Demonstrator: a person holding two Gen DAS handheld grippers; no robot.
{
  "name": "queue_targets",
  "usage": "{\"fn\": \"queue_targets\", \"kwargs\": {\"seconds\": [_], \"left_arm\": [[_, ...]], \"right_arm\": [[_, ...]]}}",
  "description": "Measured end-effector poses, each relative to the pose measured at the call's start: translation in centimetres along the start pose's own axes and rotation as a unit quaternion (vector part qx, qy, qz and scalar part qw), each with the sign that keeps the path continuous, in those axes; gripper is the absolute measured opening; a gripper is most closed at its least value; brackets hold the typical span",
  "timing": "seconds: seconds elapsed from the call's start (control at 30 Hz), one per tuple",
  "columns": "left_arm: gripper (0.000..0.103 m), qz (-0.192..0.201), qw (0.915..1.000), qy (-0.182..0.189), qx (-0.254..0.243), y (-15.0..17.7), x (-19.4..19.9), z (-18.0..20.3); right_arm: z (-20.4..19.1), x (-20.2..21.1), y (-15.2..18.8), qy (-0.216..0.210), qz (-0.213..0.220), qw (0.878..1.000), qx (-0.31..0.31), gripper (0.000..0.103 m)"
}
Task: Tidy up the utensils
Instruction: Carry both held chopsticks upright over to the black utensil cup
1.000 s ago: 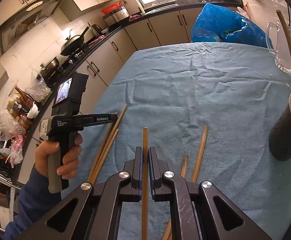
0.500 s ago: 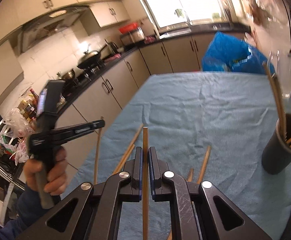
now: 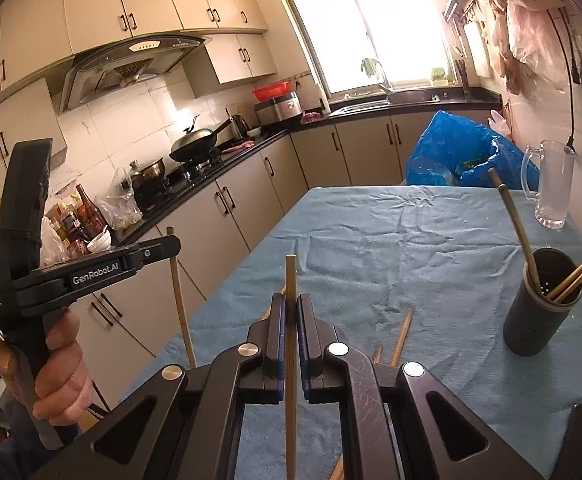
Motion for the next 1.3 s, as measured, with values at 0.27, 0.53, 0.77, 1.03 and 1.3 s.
{"fn": "queue_targets", "kwargs": {"seconds": [0.27,0.53,0.77,1.03,1.3], "left_arm": [[0.007,0.013,0.9999,0.009,-0.002,-0.7,1.5,0.7],[0.007,0.022,0.9995,0.020,-0.009,-1.3,2.4,1.5],[0.007,0.030,0.9989,0.034,-0.014,-1.8,3.3,2.6],[0.006,0.022,0.9984,0.047,-0.024,-1.2,3.3,4.0],[0.007,0.023,0.9977,0.057,-0.030,-1.1,3.7,4.7]], "right_arm": [[0.1,1.2,-0.4,0.005,0.017,1.000,-0.002,0.006],[0.3,2.2,-1.2,0.013,0.035,0.999,0.000,0.006],[0.3,2.8,-1.4,0.016,0.046,0.999,0.003,0.006],[0.3,3.2,-1.5,0.030,0.059,0.998,0.013,0.006],[0.4,4.3,-2.0,0.040,0.080,0.996,0.020,0.006]]}}
Point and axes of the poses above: each gripper's, at about its wrist camera, not at the fingertips, and x roughly against the way its jaws point, z to its right, y to its underside, the point moved 6 cm from there along -x, roughly the way its jaws point, and after that the axes turned 8 degrees about z, right-handed, at the moved point
